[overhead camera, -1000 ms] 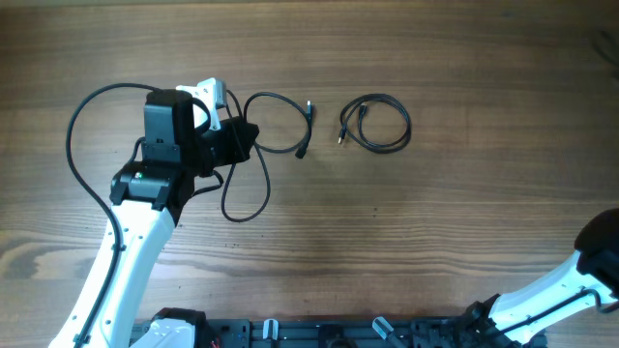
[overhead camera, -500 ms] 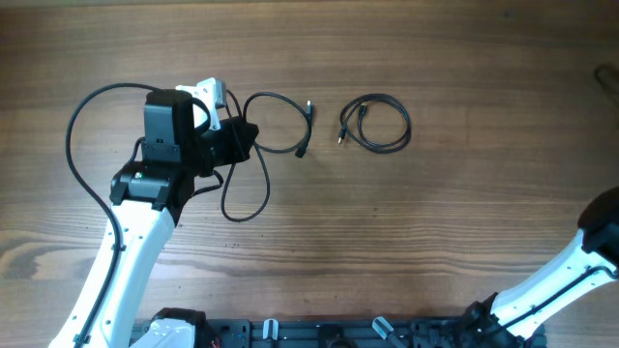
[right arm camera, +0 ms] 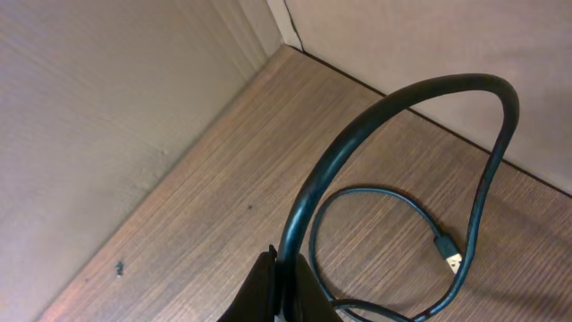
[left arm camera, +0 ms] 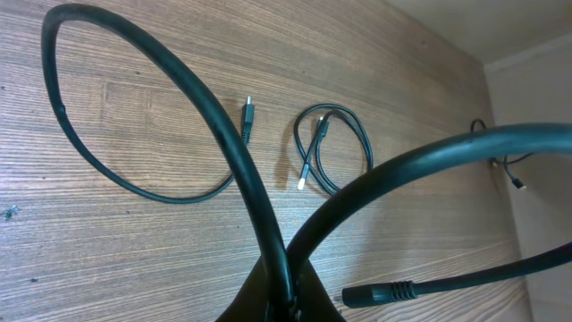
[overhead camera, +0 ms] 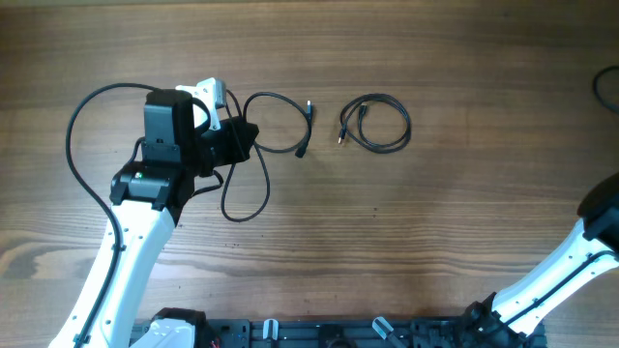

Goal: Untangle cables

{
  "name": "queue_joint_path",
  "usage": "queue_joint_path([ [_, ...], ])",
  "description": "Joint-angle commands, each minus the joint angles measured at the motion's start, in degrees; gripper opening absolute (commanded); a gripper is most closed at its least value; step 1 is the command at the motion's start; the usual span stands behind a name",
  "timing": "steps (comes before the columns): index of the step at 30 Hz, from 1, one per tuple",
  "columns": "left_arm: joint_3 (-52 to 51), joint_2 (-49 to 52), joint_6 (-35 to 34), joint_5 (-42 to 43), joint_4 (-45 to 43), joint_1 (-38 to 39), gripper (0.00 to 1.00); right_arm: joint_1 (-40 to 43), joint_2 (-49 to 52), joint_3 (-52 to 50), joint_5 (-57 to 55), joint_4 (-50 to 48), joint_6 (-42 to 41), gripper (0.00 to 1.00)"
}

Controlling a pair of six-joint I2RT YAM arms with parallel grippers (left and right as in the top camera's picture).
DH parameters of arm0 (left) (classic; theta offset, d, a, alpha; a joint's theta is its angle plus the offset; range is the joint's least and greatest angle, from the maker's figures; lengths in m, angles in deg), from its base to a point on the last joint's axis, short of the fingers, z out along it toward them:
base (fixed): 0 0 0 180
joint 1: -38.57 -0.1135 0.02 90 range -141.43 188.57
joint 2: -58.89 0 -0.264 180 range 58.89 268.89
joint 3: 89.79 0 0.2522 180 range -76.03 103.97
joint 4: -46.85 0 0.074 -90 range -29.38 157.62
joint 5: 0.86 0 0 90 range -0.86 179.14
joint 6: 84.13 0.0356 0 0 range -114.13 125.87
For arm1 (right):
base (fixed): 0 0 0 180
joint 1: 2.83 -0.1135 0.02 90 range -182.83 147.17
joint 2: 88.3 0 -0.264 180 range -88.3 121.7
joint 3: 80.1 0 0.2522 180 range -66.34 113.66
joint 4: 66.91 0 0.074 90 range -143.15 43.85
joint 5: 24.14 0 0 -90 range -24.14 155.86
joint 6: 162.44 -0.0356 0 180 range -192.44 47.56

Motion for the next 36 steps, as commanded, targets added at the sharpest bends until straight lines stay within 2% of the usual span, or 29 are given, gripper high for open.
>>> queue_joint_path([
  [1,0.07,0.09,-0.13,-0.35,-0.35,0.24,0.04,-0.76,1.22,0.96,-0.39,-0.15,-0.31,0.07],
  [2,0.07,0.09,-0.15,-0.35,-0.35,0.24,0.04,-0.94,1.22,0.96,-0.17,-0.28,-0.33,0.35],
  [3,0.07,0.09,-0.15,-0.35,-0.35,0.24,0.04,-1.11,1.22,0.98,-0.13,-0.44,-0.33,0.57],
  [4,0.07,0.09,-0.15,-0.35,-0.33,0.24,0.04,-1.29,1.22,0.98,-0.15,-0.44,-0.33,0.92],
  [5,0.07,0.09,-0.15,-0.35,-0.33,0.24,0.04,-1.36,1.22,0.98,-0.39,-0.02,-0.57,1.00],
  [10,0.07,0.09,-0.15,-0.35,-0.33,0.24,0.04,-1.60,0.20,1.07,0.85,3.89,-1.92,1.00],
  [17,0.07,0.09,-0.13,-1.44,-0.37,0.24,0.04,-4.22,-6.29,1.07,11.47,9.57,1.81,1.00],
  [20,0.09,-0.09,-0.20,-1.95,-1.99,0.22,0.04,-8.02,-10.49,1.07,15.34,14.62,6.32,1.00],
  [28,0.52,-7.39,-2.99,-1.01,-10.99,0.07,0.04,-20.57,-17.11,1.07,35.87,23.21,13.44,1.00],
  [33,0.50,-5.95,-7.80,-2.78,-6.82,0.35,0.04,-29.24,-16.90,1.05,33.66,25.66,14.34,1.00],
  [36,0.50,-0.13,-10.25,-3.74,-4.68,1.92,0.04,-33.18,-16.90,1.05,30.18,26.36,14.95,1.00],
])
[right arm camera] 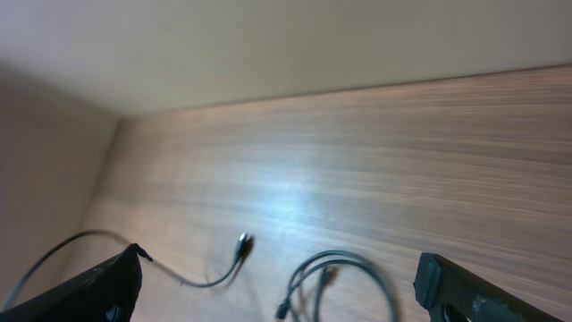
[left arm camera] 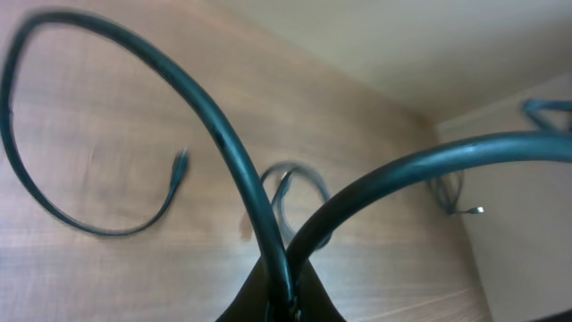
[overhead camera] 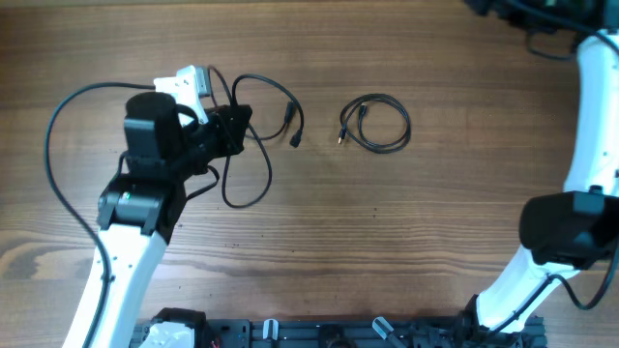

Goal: Untangle cables

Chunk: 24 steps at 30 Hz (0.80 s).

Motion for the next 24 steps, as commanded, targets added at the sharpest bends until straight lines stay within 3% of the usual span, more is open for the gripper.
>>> queue_joint_path([
  [1,0.35,7.93,-3.82,-1.53,0.76,2.49,0.10,-4.37,-0.20,0.87,-2.49,1.05,1.99,1.00],
  [2,0.35,9.75,-3.82,-1.53,0.63,3.04,0.18,-5.01,-0.20,0.87,-2.60,1.44,1.97,1.00],
  [3,0.35,11.87,-3.82,-1.53,0.57,3.48,0.35,-5.60,-0.20,0.87,-2.60,1.88,1.97,1.00],
  [4,0.35,13.18,-3.80,-1.53,0.57,3.56,0.46,-5.92,-0.20,0.87,-2.60,2.19,1.95,1.00],
  [7,0.35,16.00,-3.74,-1.68,0.59,3.52,0.99,-6.38,-0.20,0.87,-2.60,3.52,1.97,1.00],
  [13,0.37,14.82,-1.07,-10.69,0.61,3.50,1.00,-8.13,-0.20,0.87,-3.15,8.02,3.69,1.00],
  [17,0.37,10.88,-0.33,-16.79,1.90,2.47,1.00,-12.41,-0.11,0.85,-9.68,15.78,3.32,0.99],
  [24,0.37,2.54,-1.75,-22.36,10.82,-7.91,1.00,-23.63,0.04,0.85,-19.43,19.56,-1.68,0.98],
])
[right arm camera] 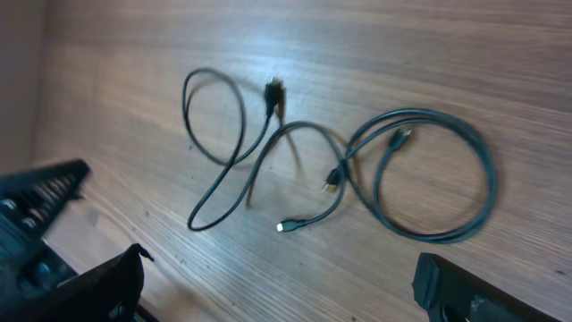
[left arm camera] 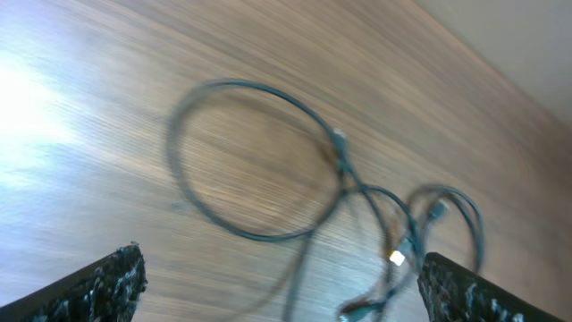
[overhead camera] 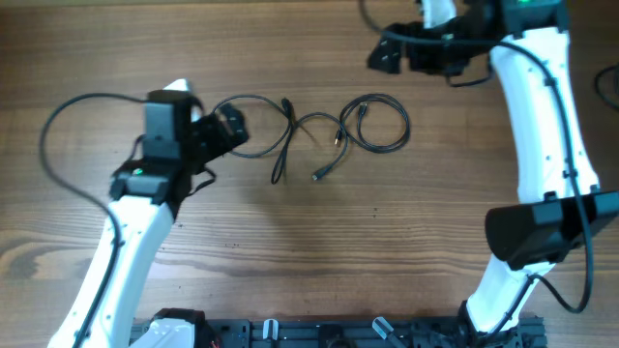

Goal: Untangle cables

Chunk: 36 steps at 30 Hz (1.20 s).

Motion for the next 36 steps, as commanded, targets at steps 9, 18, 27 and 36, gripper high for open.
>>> queue_joint_path([
  [9,0.39,-6.05,-1.03,-3.63,10.32,-16.90,1.00,-17.33,6.23,0.79,-15.50,-2.47,-15.17,0.89],
  [18,0.37,-6.05,-0.59,-3.87,10.34,-16.92,1.00,-25.09,15.78,0.79,-15.37,-9.42,-18.08,0.74],
  [27,0.37,-6.05,0.96,-3.85,10.75,-16.92,1.00,-25.70,25.86,0.79,-17.81,-13.16,-24.15,0.68],
  [36,0.37,-6.05,0.92,-3.82,11.23,-16.92,1.00,-25.75,30.88,0.79,-22.84,-18.47,-28.48,0.55],
])
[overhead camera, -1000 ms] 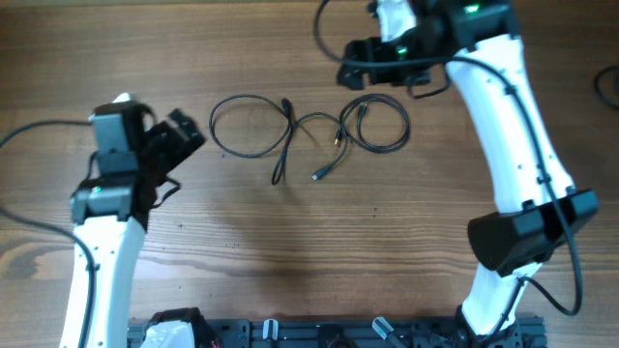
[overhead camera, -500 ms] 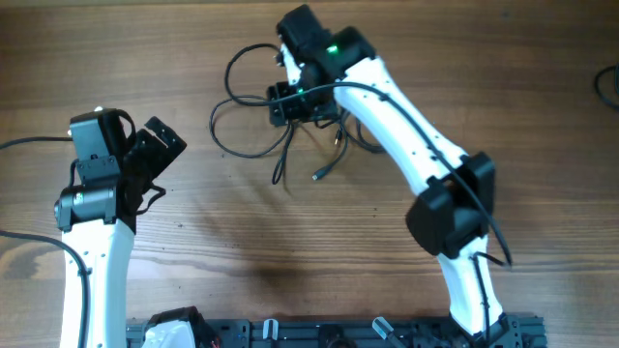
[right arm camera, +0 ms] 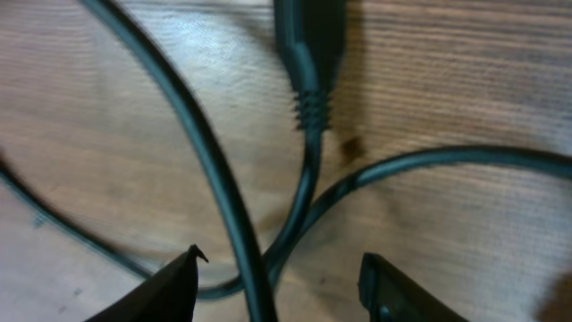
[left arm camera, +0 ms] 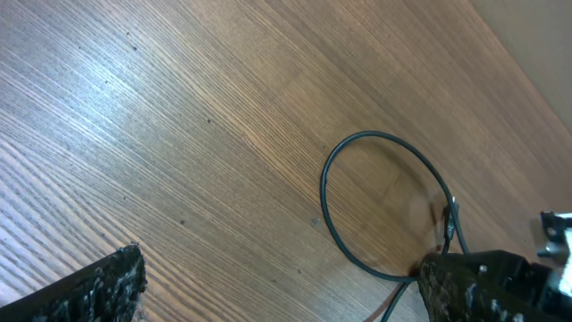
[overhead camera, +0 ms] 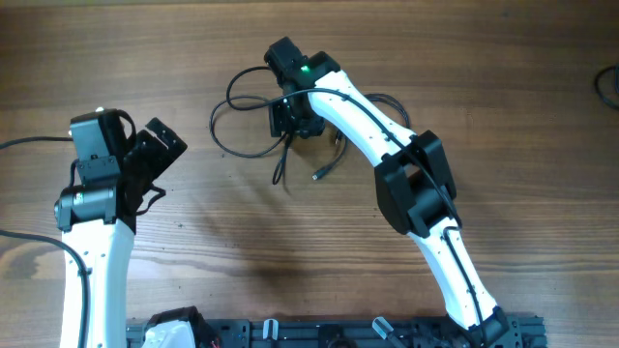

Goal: Untangle cables

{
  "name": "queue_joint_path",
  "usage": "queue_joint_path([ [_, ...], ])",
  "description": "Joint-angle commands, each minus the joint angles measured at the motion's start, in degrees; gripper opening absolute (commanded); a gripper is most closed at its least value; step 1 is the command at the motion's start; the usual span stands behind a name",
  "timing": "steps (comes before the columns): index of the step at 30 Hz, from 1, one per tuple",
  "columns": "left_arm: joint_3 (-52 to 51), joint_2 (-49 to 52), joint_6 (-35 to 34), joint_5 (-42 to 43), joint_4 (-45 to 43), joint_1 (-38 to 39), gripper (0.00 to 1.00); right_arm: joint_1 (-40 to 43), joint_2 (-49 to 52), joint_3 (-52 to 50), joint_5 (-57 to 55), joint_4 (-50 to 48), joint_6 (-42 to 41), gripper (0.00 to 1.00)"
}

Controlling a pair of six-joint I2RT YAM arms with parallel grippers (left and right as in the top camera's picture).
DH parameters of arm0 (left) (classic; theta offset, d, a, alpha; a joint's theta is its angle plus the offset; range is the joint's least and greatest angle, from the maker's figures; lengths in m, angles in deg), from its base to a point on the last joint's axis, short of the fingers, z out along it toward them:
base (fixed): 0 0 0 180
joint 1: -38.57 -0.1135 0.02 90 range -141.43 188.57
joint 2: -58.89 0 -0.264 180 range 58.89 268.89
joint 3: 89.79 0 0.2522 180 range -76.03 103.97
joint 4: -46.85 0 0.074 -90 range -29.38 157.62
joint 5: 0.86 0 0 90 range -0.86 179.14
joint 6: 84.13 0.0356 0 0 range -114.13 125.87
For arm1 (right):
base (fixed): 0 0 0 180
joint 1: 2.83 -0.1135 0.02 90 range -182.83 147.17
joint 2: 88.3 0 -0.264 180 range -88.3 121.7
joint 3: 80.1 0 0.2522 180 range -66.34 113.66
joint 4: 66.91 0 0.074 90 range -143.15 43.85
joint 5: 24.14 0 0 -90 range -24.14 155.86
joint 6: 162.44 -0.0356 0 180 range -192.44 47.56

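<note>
Thin black cables lie tangled on the wooden table (overhead camera: 484, 164). One forms a wide loop (overhead camera: 242, 121) with tails (overhead camera: 282, 174) running toward the front. A second, coiled cable (overhead camera: 395, 104) is partly hidden behind the right arm. My right gripper (overhead camera: 293, 121) is down on the crossing of the strands, open. In the right wrist view its fingers (right arm camera: 170, 286) straddle a cable strand (right arm camera: 234, 215), with a plug (right arm camera: 308, 40) just ahead. My left gripper (overhead camera: 160, 147) is open and holds nothing, left of the loop (left arm camera: 375, 206).
The right arm (overhead camera: 411, 184) stretches across the middle of the table from the front edge. Another dark cable (overhead camera: 607, 87) shows at the right edge. A black rail (overhead camera: 338, 333) runs along the front.
My right gripper was open, high over the back of the table. Now it is down on the crossing of the cables. My left gripper has moved left, away from the loop.
At first my left gripper was shut on the black cable and my right on another cable at the far right. Then the right was open and the left still held. Then both were open, the cable lying across the coil. Now the right straddles the crossing.
</note>
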Motion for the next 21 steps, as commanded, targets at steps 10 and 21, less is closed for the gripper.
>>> queue_joint_path([
  [10,0.37,-0.57,0.90,-0.79,0.70,-0.37,1.00,-0.04,3.78,0.87,-5.03,-2.73,-1.90,0.26],
  [21,0.37,-0.57,0.85,-0.55,0.74,-0.37,1.00,5.79,-5.35,1.46,-0.63,-2.82,9.27,0.04],
])
